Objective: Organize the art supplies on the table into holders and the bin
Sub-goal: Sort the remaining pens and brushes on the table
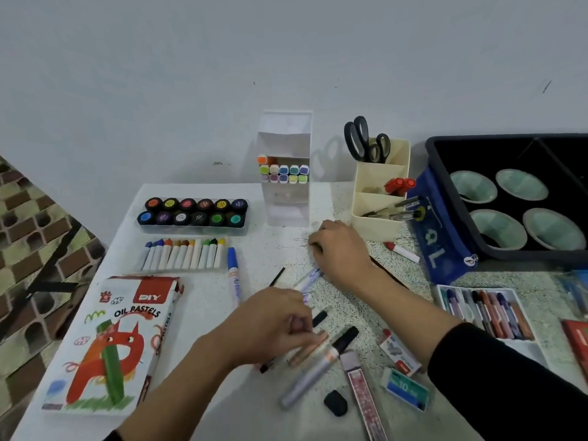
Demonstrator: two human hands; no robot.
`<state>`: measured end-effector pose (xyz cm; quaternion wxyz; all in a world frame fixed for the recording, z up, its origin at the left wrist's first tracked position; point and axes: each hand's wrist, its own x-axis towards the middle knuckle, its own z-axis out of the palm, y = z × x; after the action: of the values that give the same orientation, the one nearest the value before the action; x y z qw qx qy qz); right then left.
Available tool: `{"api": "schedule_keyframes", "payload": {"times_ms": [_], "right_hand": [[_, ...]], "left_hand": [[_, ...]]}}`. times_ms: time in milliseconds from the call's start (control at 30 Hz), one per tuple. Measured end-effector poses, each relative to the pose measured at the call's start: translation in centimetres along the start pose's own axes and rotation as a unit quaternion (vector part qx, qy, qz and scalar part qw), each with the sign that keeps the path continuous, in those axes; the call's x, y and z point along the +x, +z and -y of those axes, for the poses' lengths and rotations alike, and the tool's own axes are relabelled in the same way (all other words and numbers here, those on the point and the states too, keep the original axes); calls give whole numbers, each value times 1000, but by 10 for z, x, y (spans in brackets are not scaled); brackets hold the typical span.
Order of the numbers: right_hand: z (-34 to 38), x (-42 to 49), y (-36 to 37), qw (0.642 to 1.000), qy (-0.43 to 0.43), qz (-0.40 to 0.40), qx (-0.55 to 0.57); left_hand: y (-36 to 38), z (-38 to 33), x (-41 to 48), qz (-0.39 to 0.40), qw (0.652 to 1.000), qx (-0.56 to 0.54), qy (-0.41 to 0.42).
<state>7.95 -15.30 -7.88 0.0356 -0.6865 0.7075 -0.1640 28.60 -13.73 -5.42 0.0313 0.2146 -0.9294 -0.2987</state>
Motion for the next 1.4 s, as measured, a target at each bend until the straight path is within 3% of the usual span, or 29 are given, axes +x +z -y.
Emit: {"api": "schedule_keyframes", "payload": {"times_ms": [167,333,400,533,733,867,1000,1167,1400], "right_hand": [[3,-8,-9,987,38,-49,150],[5,-45,-42,919,88,-61,379],[0,-65,-51,903,96,-51,417],[-19,-104,-65,895,94,-67,430],[-54,-153,-91,870,144,-87,463],[-83,-189,-107,855,165,-102,480],[-112,-227,-120,844,177,-104,495],[-147,-263,-119,865,190,-80,457],[-162,-279,-117,907,178,-50,379]], "left_hand": [[6,0,1,63,997,47,-18],[7,-7,2,45,995,80,-26],[7,-12,3,26,995,91,-33],[1,-28,10,-48,995,73,-53],[11,-81,37,-149,978,-117,-85],[39,-121,61,-143,945,-280,-91],[76,-162,79,-133,917,-364,-93],[123,-196,92,-125,909,-379,-117],[153,-219,94,-192,915,-323,-149]]}}
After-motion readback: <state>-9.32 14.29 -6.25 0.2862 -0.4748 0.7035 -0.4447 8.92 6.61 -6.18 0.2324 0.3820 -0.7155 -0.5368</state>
